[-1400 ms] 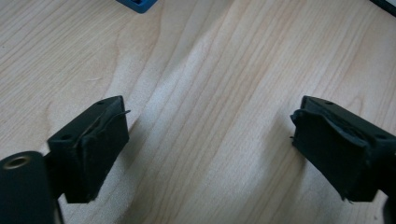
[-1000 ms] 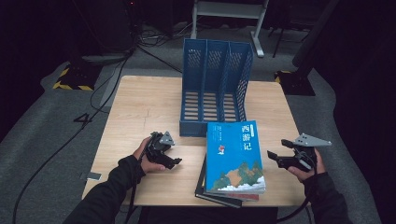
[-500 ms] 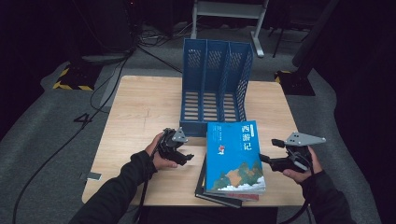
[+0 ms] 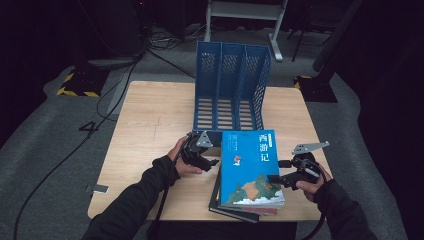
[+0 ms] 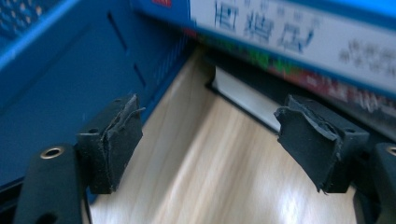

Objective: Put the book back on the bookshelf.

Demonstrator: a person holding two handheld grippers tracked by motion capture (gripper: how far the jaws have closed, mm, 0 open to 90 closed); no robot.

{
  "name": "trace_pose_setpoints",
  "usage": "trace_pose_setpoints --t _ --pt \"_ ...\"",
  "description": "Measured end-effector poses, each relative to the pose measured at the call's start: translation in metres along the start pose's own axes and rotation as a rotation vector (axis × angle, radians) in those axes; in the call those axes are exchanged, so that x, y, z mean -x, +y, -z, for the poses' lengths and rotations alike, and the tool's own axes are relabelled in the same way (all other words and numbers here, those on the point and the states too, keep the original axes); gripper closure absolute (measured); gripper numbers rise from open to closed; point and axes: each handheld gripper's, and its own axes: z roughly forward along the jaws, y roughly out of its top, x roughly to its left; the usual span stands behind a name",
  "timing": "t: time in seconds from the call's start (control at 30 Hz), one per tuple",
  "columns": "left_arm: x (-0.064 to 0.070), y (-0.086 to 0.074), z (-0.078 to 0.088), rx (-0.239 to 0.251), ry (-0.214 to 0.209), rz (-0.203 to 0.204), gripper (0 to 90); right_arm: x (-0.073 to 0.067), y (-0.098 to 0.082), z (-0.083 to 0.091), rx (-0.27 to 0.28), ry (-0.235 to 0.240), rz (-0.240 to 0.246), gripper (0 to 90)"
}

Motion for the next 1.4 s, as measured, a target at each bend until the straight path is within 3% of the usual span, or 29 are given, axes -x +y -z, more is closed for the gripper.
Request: trace_pose_setpoints --t 0.07,0.3,0.37,0.47,0.5,0.53,0.6,0.77,0.87,0.93,1.0,1.27,1.4 --pt "0.001 0.003 -0.004 0.000 0.013 -0.013 22.2 0.000 0.001 -0.005 -0.013 0.034 0.009 9.9" --pt "-0.005 0.006 -0.013 -0.014 0.019 0.008 23.6 0.000 0.001 -0.005 -0.022 0.039 0.034 9.2" --pt "-0.006 0.007 -0.015 -0.013 0.032 0.016 23.6 -0.001 0.003 -0.004 -0.023 0.030 0.062 9.7" --pt "-0.009 0.007 -0.014 0.003 0.045 0.030 23.8 -0.005 0.005 -0.003 -0.009 0.017 0.104 11.8" --pt "-0.011 0.007 -0.013 0.028 0.036 0.050 24.2 -0.005 0.005 -0.003 0.004 0.018 0.115 13.8" --pt "-0.014 0.007 -0.010 0.057 0.012 0.069 30.1 -0.005 0.005 -0.003 0.019 0.022 0.115 14.6" --pt "-0.015 0.008 -0.010 0.055 0.018 0.062 32.0 -0.003 0.007 -0.003 0.035 0.033 0.123 14.8" --pt "-0.014 0.008 -0.011 0.058 0.020 0.057 32.5 0.001 0.015 -0.008 0.077 0.083 0.127 26.9" --pt "-0.015 0.007 -0.010 0.065 0.006 0.060 33.7 0.008 0.018 -0.016 0.100 0.144 0.089 39.5" --pt "-0.015 0.006 -0.010 0.075 -0.009 0.064 36.4 0.013 0.019 -0.019 0.122 0.197 0.065 50.2" --pt "-0.014 0.005 -0.010 0.088 -0.038 0.069 45.0 0.014 0.019 -0.023 0.141 0.223 0.055 54.1" --pt "-0.013 0.006 -0.002 0.127 -0.063 0.086 51.5 0.006 0.018 -0.018 0.211 0.200 0.107 59.4" --pt "-0.013 0.009 0.004 0.186 -0.113 0.131 61.2 0.000 0.018 -0.013 0.257 0.193 0.139 61.4"
